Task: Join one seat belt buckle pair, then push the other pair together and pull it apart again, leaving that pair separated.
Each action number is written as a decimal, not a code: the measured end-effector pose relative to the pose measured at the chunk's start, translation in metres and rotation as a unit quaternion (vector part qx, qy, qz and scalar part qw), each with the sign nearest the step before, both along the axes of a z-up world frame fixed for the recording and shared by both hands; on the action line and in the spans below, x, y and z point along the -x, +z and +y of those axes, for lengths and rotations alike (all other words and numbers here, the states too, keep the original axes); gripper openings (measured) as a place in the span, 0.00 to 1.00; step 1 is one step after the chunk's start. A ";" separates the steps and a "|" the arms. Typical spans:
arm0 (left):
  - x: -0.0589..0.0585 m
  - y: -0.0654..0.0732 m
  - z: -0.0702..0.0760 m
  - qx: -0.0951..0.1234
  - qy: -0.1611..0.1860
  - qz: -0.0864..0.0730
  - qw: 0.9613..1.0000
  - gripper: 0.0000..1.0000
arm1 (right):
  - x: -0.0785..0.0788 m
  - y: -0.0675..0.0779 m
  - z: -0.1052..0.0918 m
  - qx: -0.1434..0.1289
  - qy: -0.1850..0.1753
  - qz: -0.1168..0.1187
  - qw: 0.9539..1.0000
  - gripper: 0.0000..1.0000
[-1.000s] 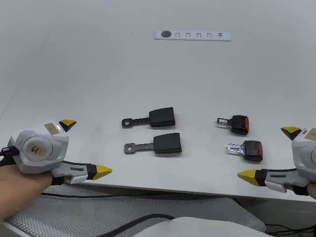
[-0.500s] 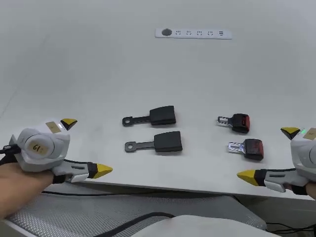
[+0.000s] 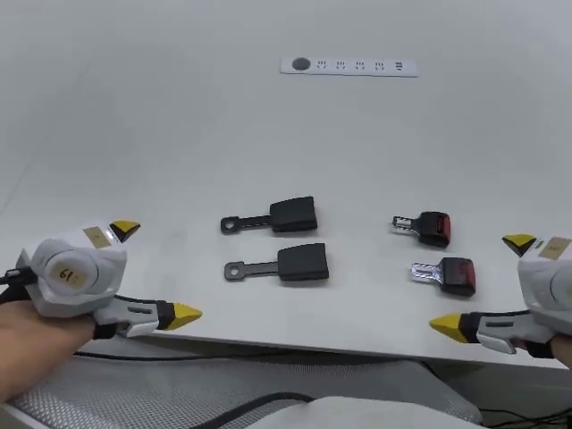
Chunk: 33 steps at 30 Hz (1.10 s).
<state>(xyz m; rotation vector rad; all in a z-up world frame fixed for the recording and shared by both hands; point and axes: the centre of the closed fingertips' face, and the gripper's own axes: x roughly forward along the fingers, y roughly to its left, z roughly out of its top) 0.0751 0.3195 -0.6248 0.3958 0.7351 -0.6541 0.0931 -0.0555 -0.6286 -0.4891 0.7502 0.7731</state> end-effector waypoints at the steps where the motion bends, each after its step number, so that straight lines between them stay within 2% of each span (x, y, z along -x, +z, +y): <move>1: 0.000 0.000 0.000 -0.001 0.000 0.001 1.000 0.98 | 0.000 0.000 0.001 0.000 0.000 0.001 1.000 0.94; 6: 0.001 -0.001 0.000 -0.006 -0.003 0.002 1.000 0.98 | 0.000 -0.001 0.002 -0.001 0.004 0.004 1.000 0.93; 9: 0.001 0.000 -0.001 -0.008 -0.007 -0.003 1.000 0.97 | 0.000 -0.001 0.003 -0.001 0.005 0.006 1.000 0.92; 12: 0.002 0.004 -0.005 -0.009 -0.017 -0.012 1.000 0.96 | 0.001 0.000 0.005 -0.012 -0.003 0.010 1.000 0.92; 16: 0.001 0.007 -0.008 -0.010 -0.021 -0.016 1.000 0.96 | 0.001 -0.001 0.003 -0.011 -0.006 0.011 1.000 0.92; 27: 0.001 0.004 -0.004 -0.013 -0.015 -0.005 1.000 0.97 | 0.003 -0.004 0.000 0.001 -0.002 0.013 1.000 0.90; 30: 0.002 0.008 -0.003 -0.007 -0.016 -0.003 1.000 0.97 | 0.003 -0.004 0.000 0.004 -0.001 0.016 1.000 0.90; 33: 0.002 0.007 0.003 -0.021 -0.011 0.000 1.000 0.92 | 0.003 -0.004 0.000 0.008 0.002 0.017 1.000 0.89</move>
